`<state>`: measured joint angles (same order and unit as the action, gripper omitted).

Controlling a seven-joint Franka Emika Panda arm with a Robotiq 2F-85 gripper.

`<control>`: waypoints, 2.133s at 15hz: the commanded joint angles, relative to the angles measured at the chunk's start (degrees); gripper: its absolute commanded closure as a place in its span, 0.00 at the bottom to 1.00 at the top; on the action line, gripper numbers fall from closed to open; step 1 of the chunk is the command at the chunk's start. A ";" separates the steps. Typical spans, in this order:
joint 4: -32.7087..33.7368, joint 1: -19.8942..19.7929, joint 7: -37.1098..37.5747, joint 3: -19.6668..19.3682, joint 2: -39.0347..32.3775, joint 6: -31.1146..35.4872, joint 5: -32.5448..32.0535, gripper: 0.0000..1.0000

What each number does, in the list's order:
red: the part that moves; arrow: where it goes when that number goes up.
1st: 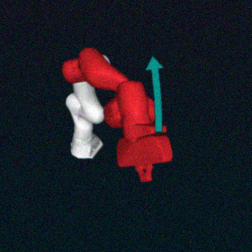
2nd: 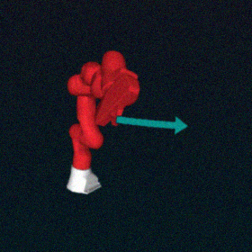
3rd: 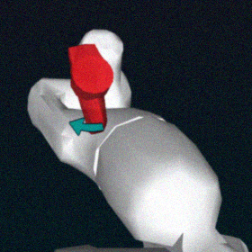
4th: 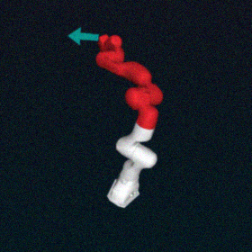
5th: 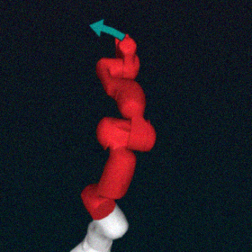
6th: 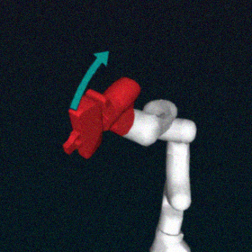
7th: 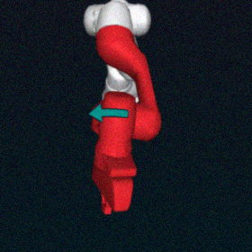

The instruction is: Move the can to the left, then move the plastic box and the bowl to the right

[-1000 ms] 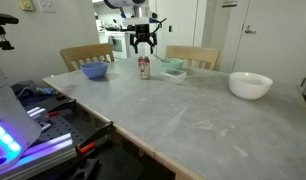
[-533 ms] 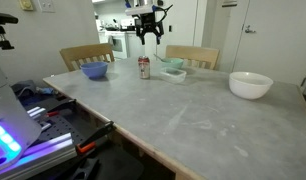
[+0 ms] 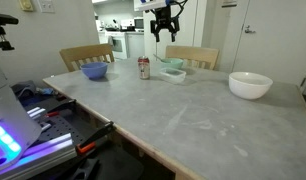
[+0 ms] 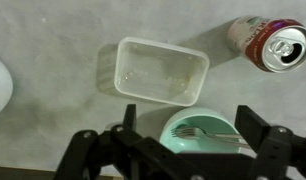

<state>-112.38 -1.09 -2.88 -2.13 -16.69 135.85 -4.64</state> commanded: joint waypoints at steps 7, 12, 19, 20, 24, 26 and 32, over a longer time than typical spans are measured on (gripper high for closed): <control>3.73 -6.08 -4.17 -1.65 -4.67 -1.84 4.63 0.00; 4.24 -8.66 -7.82 -1.38 -7.66 -2.88 7.14 0.00; 3.87 -10.29 -11.64 -0.95 -11.54 -4.15 8.04 0.00; 3.75 -10.38 -11.81 -0.85 -12.00 -4.06 8.20 0.00; 4.12 -10.95 -11.96 0.06 -14.17 -2.86 10.33 0.00; 4.50 -11.11 -11.77 0.39 -15.18 -2.18 11.57 0.00; 6.56 -13.15 -12.52 2.41 -18.54 3.43 17.53 0.00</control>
<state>-108.23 -12.04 -13.27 -1.65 -32.66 136.91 10.13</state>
